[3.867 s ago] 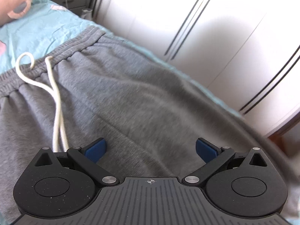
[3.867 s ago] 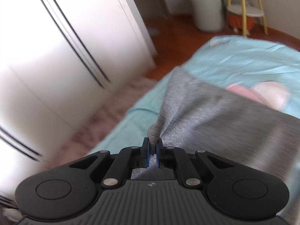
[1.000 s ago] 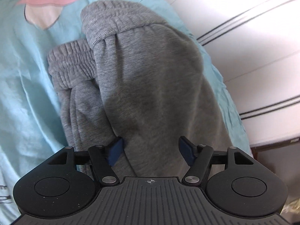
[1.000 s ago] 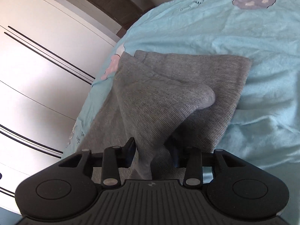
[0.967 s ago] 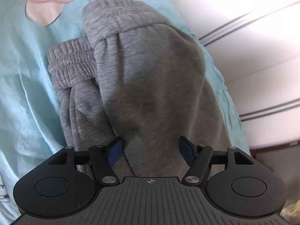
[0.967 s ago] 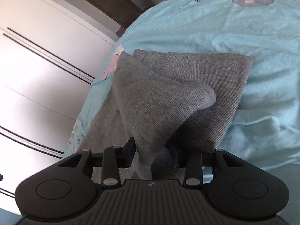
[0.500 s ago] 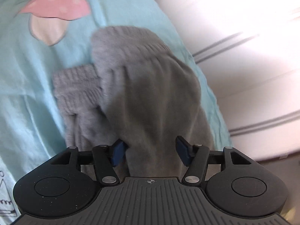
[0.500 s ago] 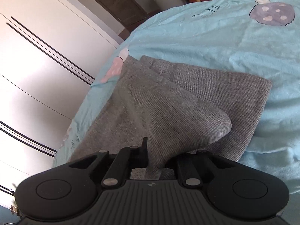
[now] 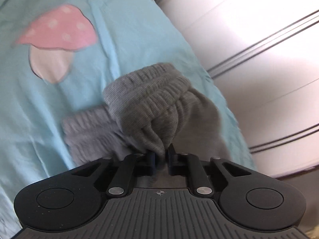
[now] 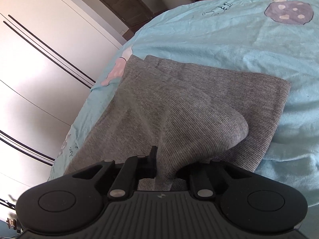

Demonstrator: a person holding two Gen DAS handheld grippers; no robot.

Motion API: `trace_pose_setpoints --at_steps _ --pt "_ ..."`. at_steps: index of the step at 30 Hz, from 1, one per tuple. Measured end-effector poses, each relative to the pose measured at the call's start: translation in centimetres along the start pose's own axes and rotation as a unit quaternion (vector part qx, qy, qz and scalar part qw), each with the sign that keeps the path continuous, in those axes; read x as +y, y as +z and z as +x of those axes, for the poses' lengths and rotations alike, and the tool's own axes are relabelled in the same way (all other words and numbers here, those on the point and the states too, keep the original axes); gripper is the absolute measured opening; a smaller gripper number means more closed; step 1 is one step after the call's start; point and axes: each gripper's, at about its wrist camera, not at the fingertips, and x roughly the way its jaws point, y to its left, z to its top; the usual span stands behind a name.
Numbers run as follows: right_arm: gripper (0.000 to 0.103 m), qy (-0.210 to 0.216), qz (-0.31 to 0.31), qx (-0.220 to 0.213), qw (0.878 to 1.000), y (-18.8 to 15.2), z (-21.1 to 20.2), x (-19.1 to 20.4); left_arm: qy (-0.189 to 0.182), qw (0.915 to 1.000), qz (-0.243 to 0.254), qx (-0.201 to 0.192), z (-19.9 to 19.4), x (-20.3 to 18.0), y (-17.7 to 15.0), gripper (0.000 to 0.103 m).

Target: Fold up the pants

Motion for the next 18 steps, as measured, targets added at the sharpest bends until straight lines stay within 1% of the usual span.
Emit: trace_pose_setpoints --at_steps 2,5,6,7,9,10,11,12,13,14,15,16,17,18 --pt "0.005 0.013 0.005 -0.013 1.0 0.6 -1.0 0.7 -0.017 0.9998 0.009 -0.01 -1.4 -1.2 0.1 0.011" --pt "0.005 0.068 0.03 -0.041 0.996 2.6 -3.9 1.2 -0.053 0.9982 0.016 -0.023 -4.5 -2.4 0.6 0.01" --pt "0.005 0.089 0.037 -0.05 0.994 3.4 -5.0 1.3 -0.068 0.9974 0.009 -0.023 -5.6 -2.3 0.7 0.01" --pt "0.004 0.102 0.039 -0.06 0.992 4.0 -6.0 1.3 -0.081 0.9965 0.003 -0.021 -6.4 -1.9 0.9 0.009" --pt "0.004 0.105 0.029 -0.079 0.991 4.8 -7.7 1.0 -0.088 0.9959 0.0 -0.02 -7.5 -0.6 0.5 0.009" --pt "0.004 0.101 0.029 -0.089 0.99 4.9 -8.3 0.4 -0.082 0.9965 0.002 -0.017 -7.5 0.6 0.0 0.009" --pt "0.004 0.092 0.023 -0.093 0.991 4.8 -8.6 -0.3 -0.063 0.9979 0.005 -0.019 -6.9 1.5 -0.6 0.01" --pt "0.004 0.07 0.012 -0.091 0.993 4.6 -8.5 -0.9 -0.032 0.9993 0.009 -0.018 -5.8 2.3 -1.2 0.013" --pt "0.005 0.04 -0.011 -0.076 0.996 4.2 -7.7 -1.5 0.009 0.9997 0.022 -0.01 -4.5 3.4 -1.7 0.016" --pt "0.006 0.005 -0.046 -0.053 0.998 3.6 -6.4 -2.0 0.048 0.9984 0.029 0.003 -3.4 4.5 -2.5 0.023" --pt "0.011 -0.04 -0.08 -0.024 0.996 2.9 -4.9 -2.3 0.08 0.9963 0.029 0.01 -2.6 5.0 -3.0 0.037" --pt "0.016 -0.083 -0.098 0.009 0.992 2.3 -3.4 -2.7 0.089 0.9957 0.025 0.003 -2.6 5.3 -3.5 0.041" --pt "0.015 -0.075 -0.094 0.009 0.993 2.0 -3.3 -3.3 0.084 0.9963 0.017 -0.008 -3.0 5.4 -3.8 0.046" --pt "0.017 -0.056 -0.075 -0.004 0.996 2.0 -3.7 -3.7 0.08 0.9967 0.008 -0.017 -3.6 5.4 -4.0 0.054"
